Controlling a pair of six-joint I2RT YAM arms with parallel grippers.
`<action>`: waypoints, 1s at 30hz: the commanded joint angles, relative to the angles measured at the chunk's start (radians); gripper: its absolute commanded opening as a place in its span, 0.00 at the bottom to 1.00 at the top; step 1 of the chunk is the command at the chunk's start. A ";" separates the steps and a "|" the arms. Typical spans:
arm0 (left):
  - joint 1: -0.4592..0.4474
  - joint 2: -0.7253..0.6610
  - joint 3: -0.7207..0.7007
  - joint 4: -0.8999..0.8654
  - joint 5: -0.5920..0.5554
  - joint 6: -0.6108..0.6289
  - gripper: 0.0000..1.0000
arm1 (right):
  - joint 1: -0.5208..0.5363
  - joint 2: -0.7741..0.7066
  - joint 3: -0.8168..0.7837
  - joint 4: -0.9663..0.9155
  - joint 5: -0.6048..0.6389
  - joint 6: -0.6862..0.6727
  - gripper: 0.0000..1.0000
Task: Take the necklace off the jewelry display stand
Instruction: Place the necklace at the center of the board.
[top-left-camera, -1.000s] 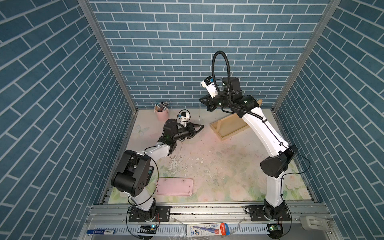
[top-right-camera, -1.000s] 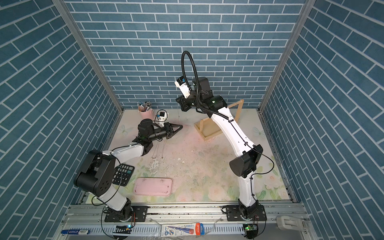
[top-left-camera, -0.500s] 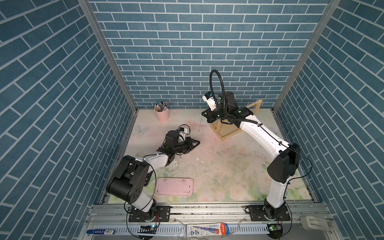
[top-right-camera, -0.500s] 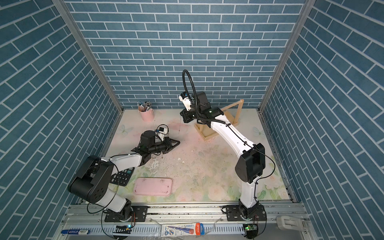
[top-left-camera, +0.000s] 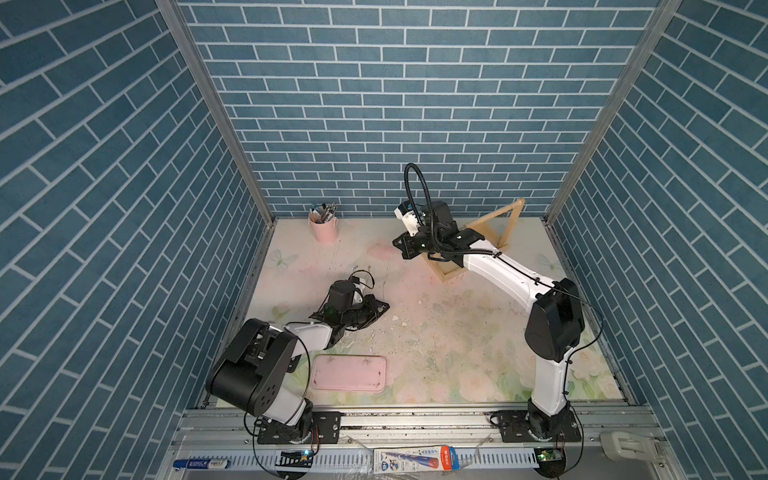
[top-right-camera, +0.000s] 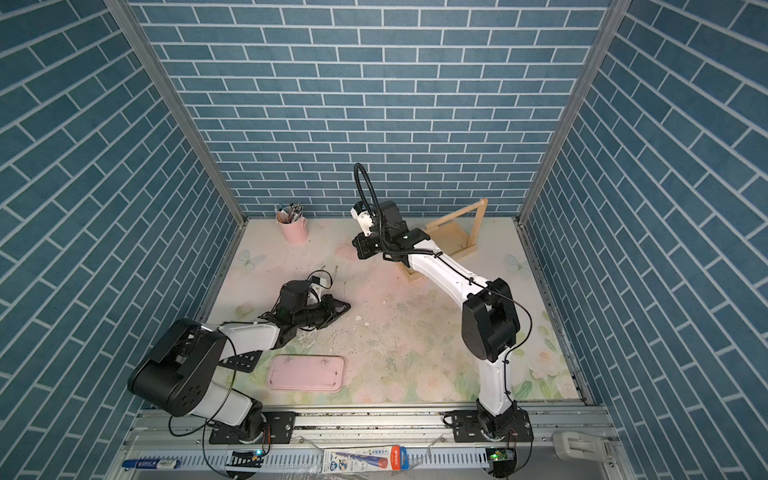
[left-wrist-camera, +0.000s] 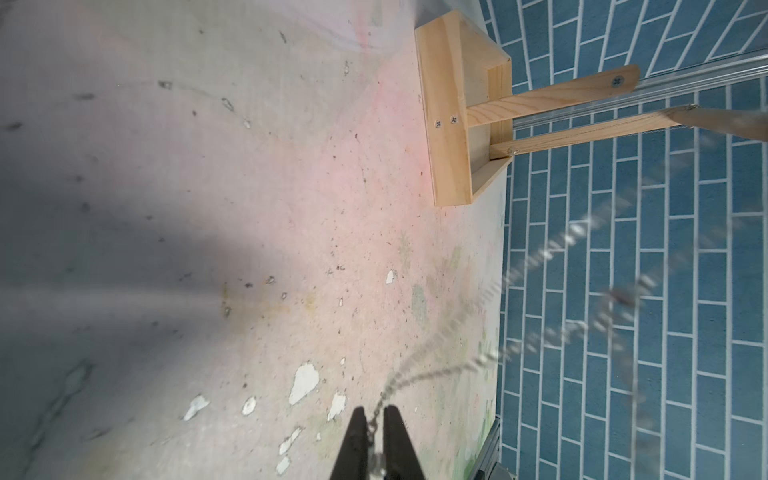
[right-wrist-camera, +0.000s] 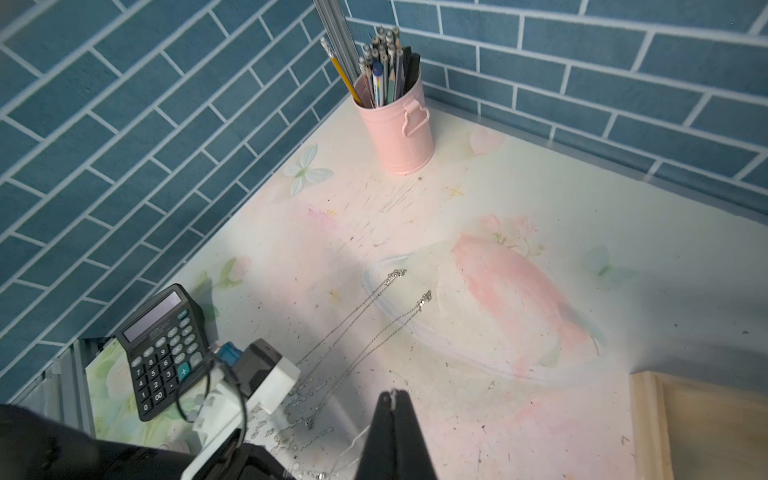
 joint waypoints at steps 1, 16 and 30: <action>-0.008 -0.020 -0.024 -0.035 -0.061 0.031 0.10 | 0.006 0.056 0.036 0.029 -0.013 0.041 0.00; -0.029 0.010 -0.078 -0.034 -0.158 -0.024 0.11 | 0.029 0.179 0.059 0.064 -0.032 0.069 0.00; -0.035 0.095 -0.108 0.058 -0.173 -0.061 0.11 | 0.040 0.262 0.082 0.079 -0.033 0.067 0.00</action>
